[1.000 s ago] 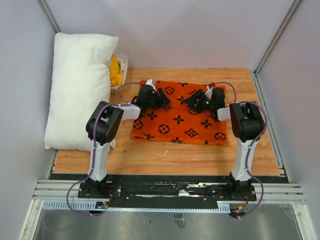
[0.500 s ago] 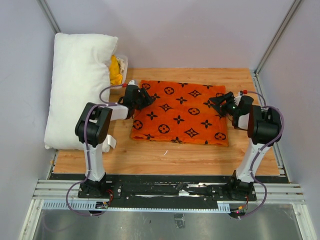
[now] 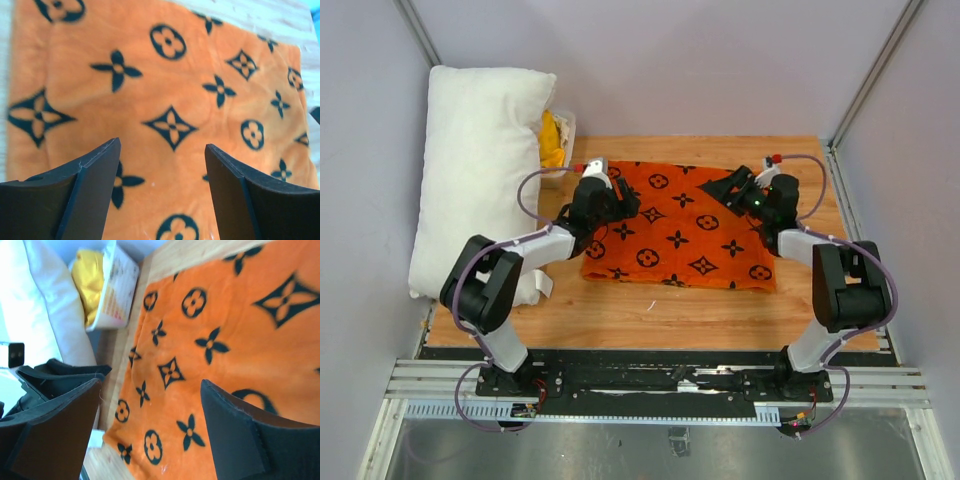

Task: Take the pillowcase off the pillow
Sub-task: Fold the pillowcase at the center of the board.

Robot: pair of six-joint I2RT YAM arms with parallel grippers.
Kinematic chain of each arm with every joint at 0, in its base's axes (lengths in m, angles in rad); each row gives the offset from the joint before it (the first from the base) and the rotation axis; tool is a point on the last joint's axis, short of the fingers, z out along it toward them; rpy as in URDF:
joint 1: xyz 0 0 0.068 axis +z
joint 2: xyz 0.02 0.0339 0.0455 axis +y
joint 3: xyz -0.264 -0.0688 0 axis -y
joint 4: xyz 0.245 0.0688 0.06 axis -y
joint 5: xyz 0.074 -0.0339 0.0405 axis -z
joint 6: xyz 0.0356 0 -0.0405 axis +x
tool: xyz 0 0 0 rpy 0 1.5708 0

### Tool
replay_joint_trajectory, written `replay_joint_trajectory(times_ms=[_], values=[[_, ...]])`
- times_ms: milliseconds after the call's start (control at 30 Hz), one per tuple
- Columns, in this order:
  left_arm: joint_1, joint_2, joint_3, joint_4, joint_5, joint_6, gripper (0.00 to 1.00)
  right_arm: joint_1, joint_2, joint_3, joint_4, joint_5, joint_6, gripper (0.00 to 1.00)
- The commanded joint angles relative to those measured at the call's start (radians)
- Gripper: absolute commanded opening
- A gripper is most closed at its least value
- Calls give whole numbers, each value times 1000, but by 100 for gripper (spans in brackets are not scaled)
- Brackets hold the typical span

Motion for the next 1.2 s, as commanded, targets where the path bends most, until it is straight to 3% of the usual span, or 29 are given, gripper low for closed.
replay_joint_trajectory(times_ms=[0,200,367,700,933,1167], values=[[-20,10,-108,104,99,-42,74,118,37,-12,-36,45,-51,86],[-15,45,-206,180,157,-100,80,148,178,-83,185,-13,44,99],[22,-16,-298,176,122,-126,98,68,208,-213,296,-30,62,98],[165,-115,-365,149,80,-158,99,-108,121,-391,445,32,106,98],[104,-166,-191,201,136,-105,99,-8,-9,-250,351,113,86,98],[82,163,102,383,383,-299,99,107,150,0,293,167,140,98]])
